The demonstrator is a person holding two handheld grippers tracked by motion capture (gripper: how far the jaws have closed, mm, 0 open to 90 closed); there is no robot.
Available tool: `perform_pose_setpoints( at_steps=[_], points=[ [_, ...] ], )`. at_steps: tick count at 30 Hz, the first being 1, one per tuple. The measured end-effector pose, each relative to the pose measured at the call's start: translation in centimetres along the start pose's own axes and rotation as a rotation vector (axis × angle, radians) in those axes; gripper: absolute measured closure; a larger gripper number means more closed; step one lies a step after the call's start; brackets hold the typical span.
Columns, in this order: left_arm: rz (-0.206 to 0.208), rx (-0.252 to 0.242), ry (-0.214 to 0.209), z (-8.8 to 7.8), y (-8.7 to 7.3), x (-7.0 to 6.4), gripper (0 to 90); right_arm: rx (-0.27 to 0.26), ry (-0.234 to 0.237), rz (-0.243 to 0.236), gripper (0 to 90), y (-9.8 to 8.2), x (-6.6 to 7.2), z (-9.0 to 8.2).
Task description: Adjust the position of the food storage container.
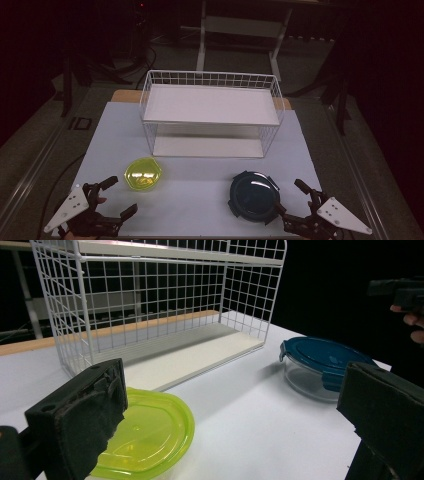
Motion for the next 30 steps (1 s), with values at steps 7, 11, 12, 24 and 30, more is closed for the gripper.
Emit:
perform_pose_setpoints(
  at_steps=[7,11,12,24,30],
  points=[
    [0.003,-0.004,0.004,-0.1,0.1,0.1,0.0,0.019,-0.026,-0.001,10.4,0.6,-0.2,-0.1],
    [0.001,-0.002,0.005,0.0,0.0,0.1,0.0,0.021,-0.015,-0.011,10.4,0.7,-0.1,-0.2],
    [0.001,-0.001,0.005,0.0,0.0,0.2,0.0,0.033,-0.008,-0.007,12.2,0.6,0.0,-0.2],
    [0.004,0.003,0.005,0.2,0.0,0.1,0.0,0.206,0.092,0.043,46.5,-3.6,-0.6,-0.5],
    [0.004,0.004,0.004,0.2,0.0,0.1,0.0,0.288,0.116,0.036,67.7,-5.8,-0.9,-0.8]
  ],
)
Point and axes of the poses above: each handheld gripper's, and its own axes: z roughly forward along the jaws, y roughly out of its top, x roughly to its left, the point moved 8 cm from there along z, roughly forward along the jaws, and after that the axes turned 9 degrees about -z, right-handed, at the moved point
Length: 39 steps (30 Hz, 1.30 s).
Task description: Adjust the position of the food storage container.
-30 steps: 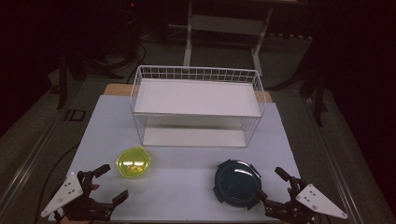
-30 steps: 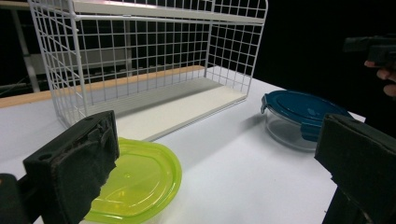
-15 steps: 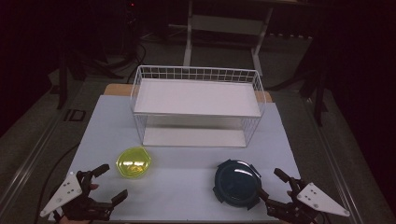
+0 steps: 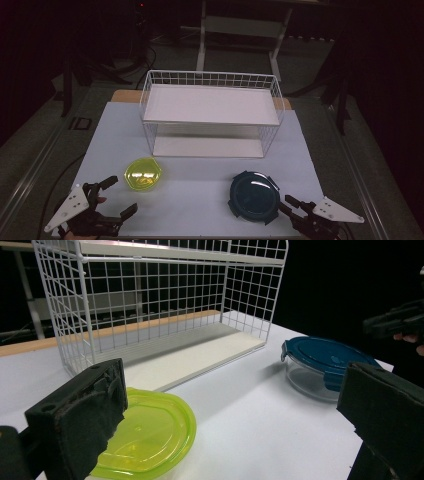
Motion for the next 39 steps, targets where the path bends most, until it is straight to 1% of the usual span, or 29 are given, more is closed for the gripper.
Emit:
perform_pose_setpoints(
  at_steps=[3,6,12,17,21,24,26,34,35,37,39],
  points=[
    [-0.002,0.001,-0.001,0.1,0.0,0.0,0.0,0.021,0.009,0.012,79.9,-0.6,-0.1,0.0],
    [0.002,0.004,-0.002,0.1,-0.1,0.0,0.0,0.049,0.024,0.008,89.5,-1.2,-0.2,0.2],
    [0.003,0.001,0.001,0.1,0.0,0.0,0.0,0.089,0.064,0.005,90.0,-1.8,0.2,0.6],
    [0.004,0.003,-0.002,0.1,-0.1,0.0,0.0,0.119,0.087,0.009,90.0,-2.2,0.5,1.1],
    [0.004,0.003,-0.001,0.1,-0.1,0.0,0.0,0.117,0.093,0.026,90.0,-2.3,0.5,1.1],
    [0.006,0.005,-0.003,0.2,-0.1,-0.1,0.0,0.114,0.089,0.025,90.0,-2.2,0.5,1.2],
    [0.006,0.006,-0.004,0.2,-0.1,-0.1,0.0,0.119,0.090,0.013,90.0,-2.1,0.7,1.5],
    [0.005,0.004,-0.004,0.2,-0.1,-0.1,0.0,0.119,0.136,0.014,90.0,-1.4,1.5,3.1],
    [0.006,0.005,-0.004,0.2,-0.1,-0.1,0.0,0.116,0.148,0.018,90.0,-1.2,1.7,3.5],
    [0.005,0.005,-0.006,0.2,-0.1,-0.1,0.0,0.115,0.153,0.017,90.0,-1.2,1.8,3.6],
    [0.005,0.007,-0.007,0.3,-0.1,-0.1,0.0,0.111,0.165,0.032,90.0,-1.0,1.9,4.0]
  ],
)
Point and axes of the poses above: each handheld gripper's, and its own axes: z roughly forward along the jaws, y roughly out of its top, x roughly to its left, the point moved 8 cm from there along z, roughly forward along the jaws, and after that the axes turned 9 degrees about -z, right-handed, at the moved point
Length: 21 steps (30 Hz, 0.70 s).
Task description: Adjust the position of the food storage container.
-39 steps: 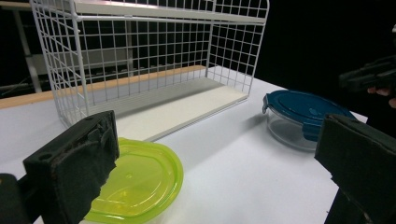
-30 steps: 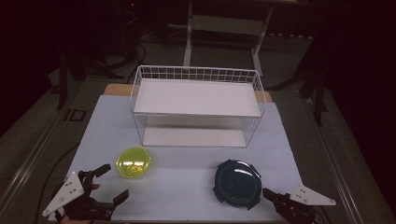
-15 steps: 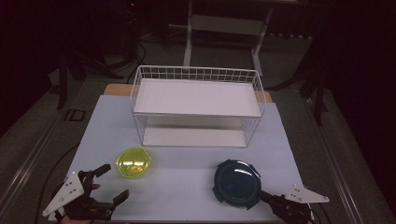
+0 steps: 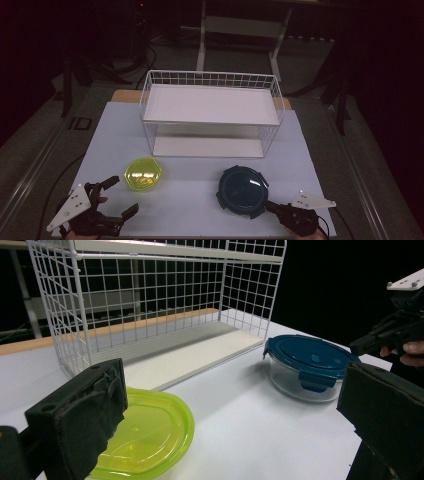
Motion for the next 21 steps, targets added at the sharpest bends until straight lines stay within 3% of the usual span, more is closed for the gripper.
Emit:
perform_pose_setpoints(
  at_steps=[6,14,21],
  points=[
    [0.000,0.000,0.001,0.0,0.0,0.0,0.0,0.008,-0.008,-0.024,90.0,0.0,0.3,-0.1],
    [0.000,-0.001,-0.003,0.0,0.0,-0.1,0.0,0.017,-0.011,-0.018,90.0,-0.1,0.3,0.0],
    [0.001,0.004,-0.006,0.2,-0.1,-0.2,0.0,0.006,0.033,-0.022,90.0,0.4,1.1,0.6]
  ],
)
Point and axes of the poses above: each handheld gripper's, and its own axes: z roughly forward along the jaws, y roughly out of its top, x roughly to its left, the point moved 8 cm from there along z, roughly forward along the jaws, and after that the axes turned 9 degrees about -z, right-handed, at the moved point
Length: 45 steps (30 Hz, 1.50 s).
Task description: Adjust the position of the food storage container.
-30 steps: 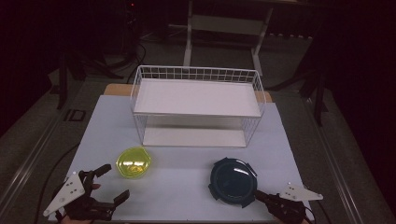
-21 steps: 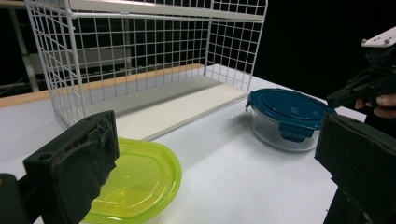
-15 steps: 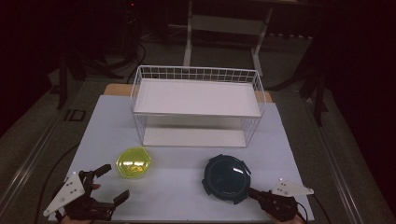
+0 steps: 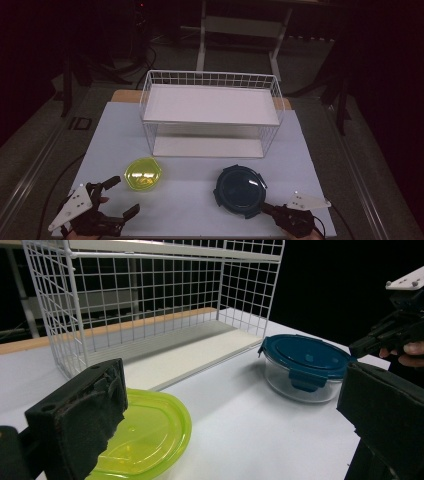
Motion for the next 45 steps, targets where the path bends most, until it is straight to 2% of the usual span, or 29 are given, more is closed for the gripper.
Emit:
perform_pose_setpoints(
  at_steps=[10,13,17,21,23,27,45],
  points=[
    [0.001,0.004,0.000,0.0,0.0,0.0,0.0,-0.006,0.042,-0.004,90.0,0.7,0.9,1.0],
    [0.009,0.006,0.003,0.0,-0.1,0.0,0.0,-0.010,-0.006,-0.016,90.0,0.8,0.1,0.4],
    [0.005,0.004,0.003,0.0,-0.1,0.0,0.0,-0.001,-0.012,-0.001,90.0,0.6,-0.2,0.4],
    [0.006,0.007,0.001,0.1,-0.1,0.0,0.0,0.010,-0.004,0.001,90.0,0.4,0.0,0.8],
    [0.006,0.008,0.001,0.1,-0.1,-0.1,0.0,0.005,0.026,0.006,90.0,0.4,0.4,0.9],
    [0.007,0.008,0.000,0.2,-0.1,-0.2,0.0,0.013,0.013,-0.007,90.0,0.6,0.7,1.2],
    [0.005,0.013,-0.005,0.3,-0.2,-0.2,0.0,0.008,0.061,-0.008,90.0,2.0,1.6,3.3]
  ],
)
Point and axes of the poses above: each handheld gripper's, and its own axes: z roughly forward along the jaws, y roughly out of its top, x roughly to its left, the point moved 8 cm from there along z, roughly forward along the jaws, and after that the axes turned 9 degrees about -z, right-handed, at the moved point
